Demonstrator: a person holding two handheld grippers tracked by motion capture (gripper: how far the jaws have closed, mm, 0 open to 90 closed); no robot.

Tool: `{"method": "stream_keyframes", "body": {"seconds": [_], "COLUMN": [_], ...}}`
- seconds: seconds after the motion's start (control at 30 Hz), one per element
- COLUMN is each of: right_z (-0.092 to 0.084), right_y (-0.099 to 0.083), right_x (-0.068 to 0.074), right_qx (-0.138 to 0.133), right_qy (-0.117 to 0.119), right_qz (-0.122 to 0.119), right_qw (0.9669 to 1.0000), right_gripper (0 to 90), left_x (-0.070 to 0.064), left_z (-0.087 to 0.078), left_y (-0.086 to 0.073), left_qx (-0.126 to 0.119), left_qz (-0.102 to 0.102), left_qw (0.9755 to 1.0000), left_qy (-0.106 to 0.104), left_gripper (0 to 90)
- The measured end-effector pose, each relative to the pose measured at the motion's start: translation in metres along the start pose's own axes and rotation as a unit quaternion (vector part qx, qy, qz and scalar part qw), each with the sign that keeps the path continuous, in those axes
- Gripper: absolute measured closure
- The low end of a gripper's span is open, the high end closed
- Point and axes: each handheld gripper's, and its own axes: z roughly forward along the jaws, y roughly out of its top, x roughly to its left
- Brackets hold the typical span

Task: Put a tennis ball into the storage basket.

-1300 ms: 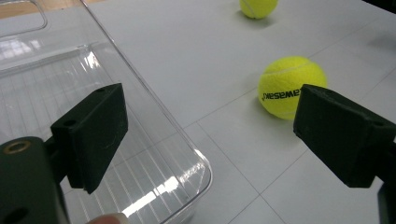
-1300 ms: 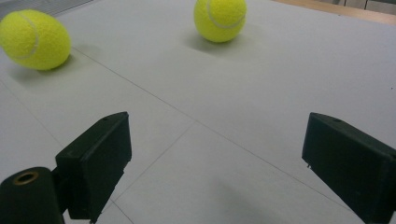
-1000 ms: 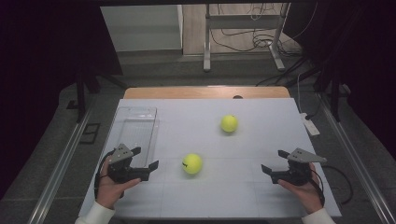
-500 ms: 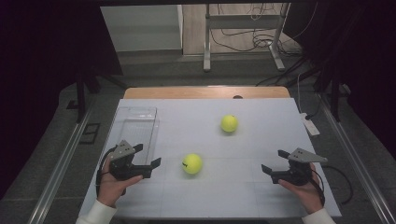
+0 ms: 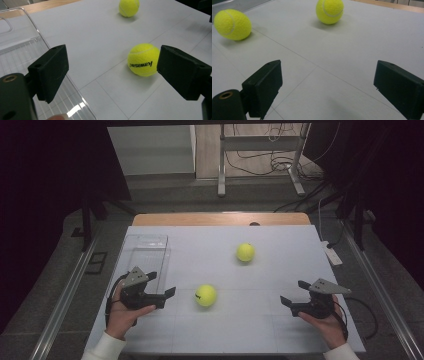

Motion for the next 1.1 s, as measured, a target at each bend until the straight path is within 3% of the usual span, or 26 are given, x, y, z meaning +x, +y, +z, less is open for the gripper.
{"method": "stream_keyframes", "body": {"seconds": [1.1], "right_z": [0.001], "right_y": [-0.001], "right_x": [-0.001], "right_qx": [0.003], "right_qy": [-0.002], "right_qz": [-0.002], "right_qw": [1.0], "right_gripper": [8.6], "left_x": [0.001], "left_z": [0.014], "left_y": [0.008], "left_qx": [0.014], "left_qz": [0.001], "left_qw": [0.9995], "left_qy": [-0.029], "left_gripper": [11.2]}}
